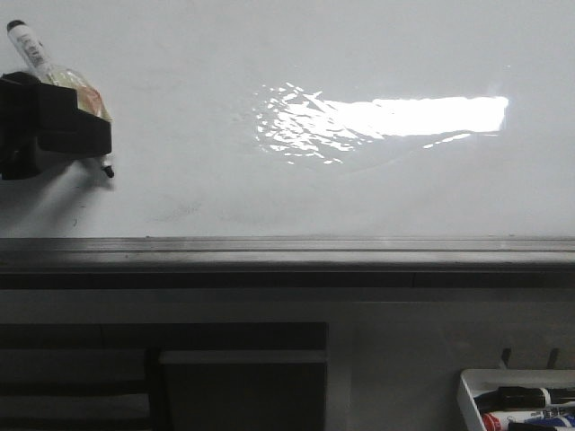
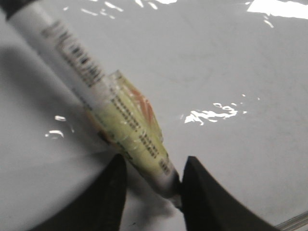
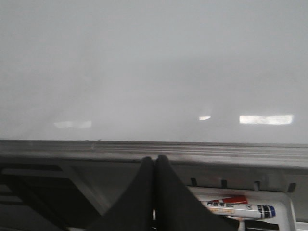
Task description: Write number 5 on whiteboard
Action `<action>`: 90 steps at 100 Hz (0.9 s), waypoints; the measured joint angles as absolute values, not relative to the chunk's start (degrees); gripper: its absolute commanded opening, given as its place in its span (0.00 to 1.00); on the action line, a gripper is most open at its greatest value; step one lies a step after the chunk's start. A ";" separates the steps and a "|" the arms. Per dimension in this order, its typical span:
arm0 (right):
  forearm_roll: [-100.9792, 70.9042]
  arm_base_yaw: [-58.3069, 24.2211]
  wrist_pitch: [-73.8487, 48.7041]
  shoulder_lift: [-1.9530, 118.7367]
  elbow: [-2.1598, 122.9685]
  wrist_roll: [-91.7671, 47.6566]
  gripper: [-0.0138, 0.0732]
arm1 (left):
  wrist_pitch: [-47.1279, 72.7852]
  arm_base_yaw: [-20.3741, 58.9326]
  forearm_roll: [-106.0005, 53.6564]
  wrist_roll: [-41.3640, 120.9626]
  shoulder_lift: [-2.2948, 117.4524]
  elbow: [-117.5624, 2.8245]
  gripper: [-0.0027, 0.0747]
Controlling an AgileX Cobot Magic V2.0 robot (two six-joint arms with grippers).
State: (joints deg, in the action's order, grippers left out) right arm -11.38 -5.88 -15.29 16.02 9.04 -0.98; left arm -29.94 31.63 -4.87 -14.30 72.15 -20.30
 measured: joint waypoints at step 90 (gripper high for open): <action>-11.17 -35.54 -22.42 38.99 26.51 -5.71 0.10 | -26.21 31.74 39.82 -14.41 64.99 -20.30 0.01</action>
